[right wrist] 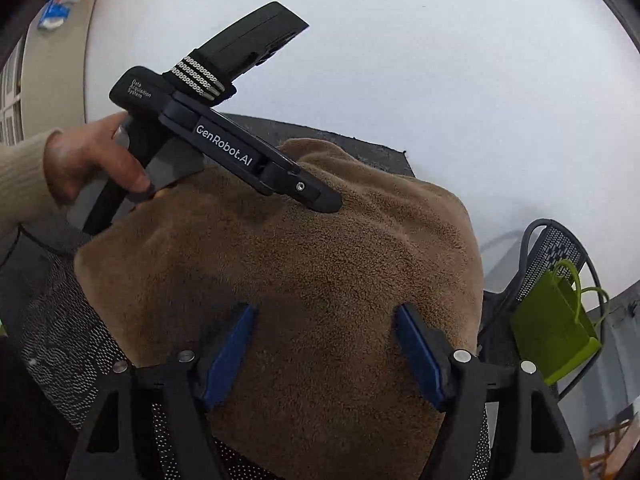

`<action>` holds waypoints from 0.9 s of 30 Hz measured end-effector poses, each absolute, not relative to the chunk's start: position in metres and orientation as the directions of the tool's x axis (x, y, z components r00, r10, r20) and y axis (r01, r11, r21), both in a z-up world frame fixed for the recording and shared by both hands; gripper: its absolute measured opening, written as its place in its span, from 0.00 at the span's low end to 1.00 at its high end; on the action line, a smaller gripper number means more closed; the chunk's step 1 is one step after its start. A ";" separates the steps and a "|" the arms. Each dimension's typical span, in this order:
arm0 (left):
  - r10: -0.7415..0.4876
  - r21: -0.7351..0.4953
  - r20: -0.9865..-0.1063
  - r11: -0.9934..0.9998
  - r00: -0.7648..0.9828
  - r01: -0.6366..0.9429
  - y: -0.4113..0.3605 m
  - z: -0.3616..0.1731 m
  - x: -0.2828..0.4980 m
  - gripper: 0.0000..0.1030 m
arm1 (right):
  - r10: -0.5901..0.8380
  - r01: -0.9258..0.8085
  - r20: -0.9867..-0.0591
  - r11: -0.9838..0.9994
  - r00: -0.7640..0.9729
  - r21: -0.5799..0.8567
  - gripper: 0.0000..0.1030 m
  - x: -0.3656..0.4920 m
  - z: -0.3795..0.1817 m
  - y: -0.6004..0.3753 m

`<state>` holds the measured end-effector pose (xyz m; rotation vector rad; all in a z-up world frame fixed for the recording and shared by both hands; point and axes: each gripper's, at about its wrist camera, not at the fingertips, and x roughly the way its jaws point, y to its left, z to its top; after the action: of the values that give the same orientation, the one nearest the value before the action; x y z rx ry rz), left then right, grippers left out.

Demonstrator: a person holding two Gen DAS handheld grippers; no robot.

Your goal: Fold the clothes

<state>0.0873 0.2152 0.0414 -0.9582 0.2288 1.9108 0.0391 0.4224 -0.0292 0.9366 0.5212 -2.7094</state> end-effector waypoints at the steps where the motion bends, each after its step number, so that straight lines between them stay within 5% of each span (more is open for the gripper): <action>1: 0.671 -0.234 -0.703 -0.532 -0.236 -0.814 0.213 0.036 0.087 0.99 | -0.089 0.322 -0.631 -0.909 -0.771 -0.264 0.74 0.040 -0.030 0.420; 27: 0.686 -0.248 -0.683 -0.541 -0.251 -0.803 0.195 0.005 0.086 0.99 | -0.062 0.288 -0.625 -0.919 -0.778 -0.268 0.75 0.057 -0.041 0.405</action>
<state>0.0861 0.1946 0.0048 -0.9502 0.1849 1.9268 0.0568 0.4051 -0.0409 0.9476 0.5255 -2.7463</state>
